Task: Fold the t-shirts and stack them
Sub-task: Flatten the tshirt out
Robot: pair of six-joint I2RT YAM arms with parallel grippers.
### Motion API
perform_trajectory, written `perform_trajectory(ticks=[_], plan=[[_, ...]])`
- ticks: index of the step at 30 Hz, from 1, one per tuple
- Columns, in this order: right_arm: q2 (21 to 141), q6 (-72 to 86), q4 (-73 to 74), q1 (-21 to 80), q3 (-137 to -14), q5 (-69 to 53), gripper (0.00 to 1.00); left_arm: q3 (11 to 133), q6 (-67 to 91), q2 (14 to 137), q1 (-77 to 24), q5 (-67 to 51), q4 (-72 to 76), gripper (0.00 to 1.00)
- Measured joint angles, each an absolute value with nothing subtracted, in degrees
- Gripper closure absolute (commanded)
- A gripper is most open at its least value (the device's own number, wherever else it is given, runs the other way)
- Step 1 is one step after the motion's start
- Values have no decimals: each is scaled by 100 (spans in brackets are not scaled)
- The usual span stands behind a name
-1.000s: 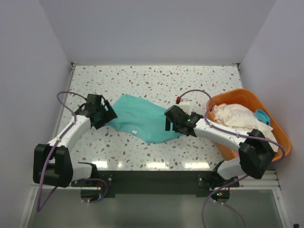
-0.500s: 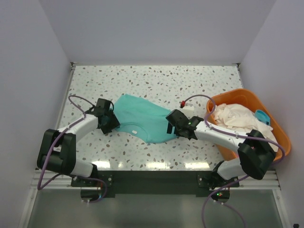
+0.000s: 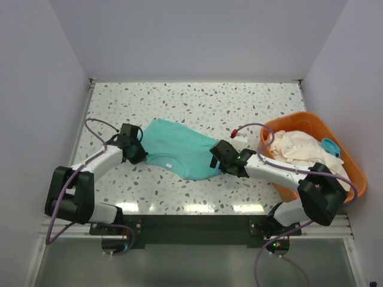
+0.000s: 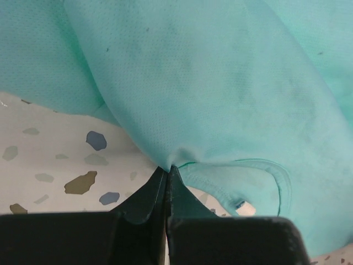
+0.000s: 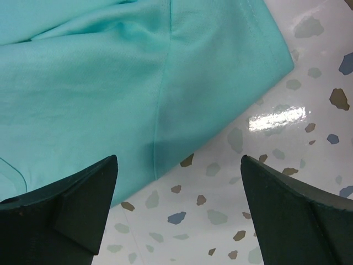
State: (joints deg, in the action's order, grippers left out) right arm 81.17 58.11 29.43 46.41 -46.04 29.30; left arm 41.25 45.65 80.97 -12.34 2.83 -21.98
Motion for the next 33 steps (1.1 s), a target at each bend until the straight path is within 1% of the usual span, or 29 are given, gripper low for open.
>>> perform_trajectory(ticks=[5,7,8,10,11,13,14,15,16,20,23,28,30,33], plan=[[8291,6165,2842,4578,-4606,2961,12,4025,4477,7373,-1240,283,-2200,100],[8436,6272,2801,4569,-4606,2926,13,4018,4447,7120,-1240,285,-2209,100],[8501,6307,2777,4569,-4606,2893,15,4014,4436,7013,-1240,285,-2209,100],[8672,6359,2672,4569,-4598,2797,23,3992,4423,6862,-1240,281,-2209,100],[8742,6379,2609,4569,-4589,2749,36,3970,4414,6816,-1240,281,-2209,100],[8888,6355,2512,4574,-4589,2797,54,3938,4394,6779,-1240,279,-2235,100],[8892,6351,2436,4574,-4591,2788,79,3929,4390,6779,-1240,279,-2246,100],[8917,6311,2357,4574,-4593,2773,92,3929,4388,6779,-1240,279,-2257,100],[8958,6300,2268,4574,-4595,2775,100,3929,4388,6779,-1240,279,-2281,100],[8967,6003,2261,4576,-4762,2941,100,4069,4372,6759,-1240,287,-2541,100],[8600,5590,2453,4578,-5033,3109,100,4556,4344,6689,-1243,351,-2917,100],[7065,4696,2617,4598,-5924,3398,100,6095,4204,6178,-1243,532,-3168,100],[6353,4320,2593,4611,-6460,3385,100,6775,4112,5905,-1240,572,-3194,100],[5627,3870,2569,4617,-7308,3208,100,7913,3990,5655,-1243,567,-3282,100]])
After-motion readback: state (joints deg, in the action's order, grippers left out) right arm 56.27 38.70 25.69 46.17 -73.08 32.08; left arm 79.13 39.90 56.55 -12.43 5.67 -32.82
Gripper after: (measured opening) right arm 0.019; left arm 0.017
